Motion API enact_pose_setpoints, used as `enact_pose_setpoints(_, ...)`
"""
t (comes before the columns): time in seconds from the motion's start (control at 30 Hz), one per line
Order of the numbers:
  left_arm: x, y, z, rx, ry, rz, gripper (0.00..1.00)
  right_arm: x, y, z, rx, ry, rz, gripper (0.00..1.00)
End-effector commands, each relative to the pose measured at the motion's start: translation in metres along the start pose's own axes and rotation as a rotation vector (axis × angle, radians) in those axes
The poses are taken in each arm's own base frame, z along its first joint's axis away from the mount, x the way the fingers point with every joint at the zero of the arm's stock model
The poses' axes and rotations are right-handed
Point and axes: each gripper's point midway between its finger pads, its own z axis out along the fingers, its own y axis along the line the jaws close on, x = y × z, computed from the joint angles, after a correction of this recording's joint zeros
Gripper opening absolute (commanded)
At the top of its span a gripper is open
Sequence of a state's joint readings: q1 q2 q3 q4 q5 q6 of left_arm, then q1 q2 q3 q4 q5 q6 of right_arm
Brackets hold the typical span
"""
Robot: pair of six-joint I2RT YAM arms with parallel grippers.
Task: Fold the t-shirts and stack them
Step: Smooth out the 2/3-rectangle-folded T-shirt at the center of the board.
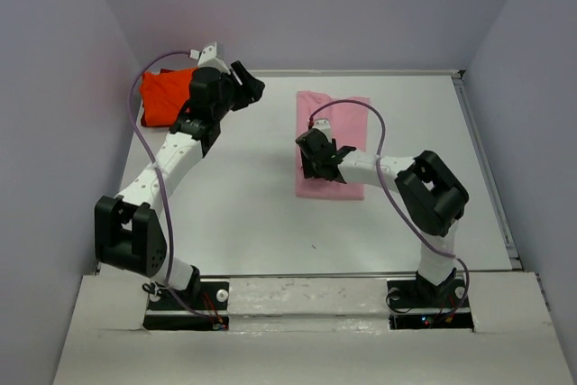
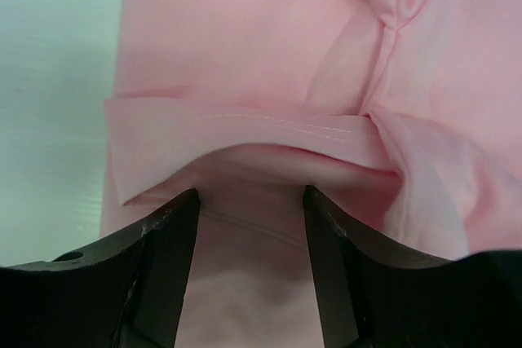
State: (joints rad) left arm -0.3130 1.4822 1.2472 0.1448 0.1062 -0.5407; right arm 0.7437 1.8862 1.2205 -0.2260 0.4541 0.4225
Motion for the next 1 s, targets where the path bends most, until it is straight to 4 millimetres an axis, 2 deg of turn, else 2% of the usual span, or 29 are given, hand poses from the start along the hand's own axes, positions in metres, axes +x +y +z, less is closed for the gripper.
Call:
enact_pose_setpoints(0.0,-0.012,-0.011,-0.01,0.054,-0.033,0.008,0.66,0.008,-0.003,0.017,0.055,0.025,-0.029,0.6)
enact_pose_setpoints(0.1,-0.018,-0.008,-0.014,0.051,-0.05,0.01,0.66,0.008,-0.003,0.013,0.049,0.025,-0.016,0.6)
enact_pose_setpoints(0.23,-0.016,-0.004,-0.013,0.061,-0.042,-0.009,0.66,-0.003,-0.007,0.0,0.043,0.001,-0.02,0.6)
enact_pose_setpoints(0.33,-0.013,0.0,-0.01,0.078,-0.022,-0.034,0.66,-0.003,-0.011,0.004,0.067,0.002,-0.046,0.58)
enact_pose_setpoints(0.43,-0.009,0.002,-0.009,0.085,-0.011,-0.051,0.66,0.005,-0.013,0.011,0.087,0.018,-0.064,0.4)
enact_pose_setpoints(0.47,-0.008,0.003,-0.008,0.086,-0.008,-0.053,0.66,0.007,-0.014,0.012,0.093,0.021,-0.066,0.23)
enact_pose_setpoints(0.53,-0.008,0.002,-0.008,0.091,-0.007,-0.053,0.66,0.007,-0.014,0.013,0.094,0.022,-0.068,0.08)
enact_pose_setpoints(0.73,-0.006,0.001,-0.008,0.101,0.0,-0.052,0.66,-0.001,-0.017,0.008,0.104,0.002,-0.079,0.06)
enact_pose_setpoints(0.97,-0.002,0.001,-0.007,0.108,0.011,-0.054,0.66,-0.027,-0.016,-0.002,0.111,-0.046,-0.095,0.05)
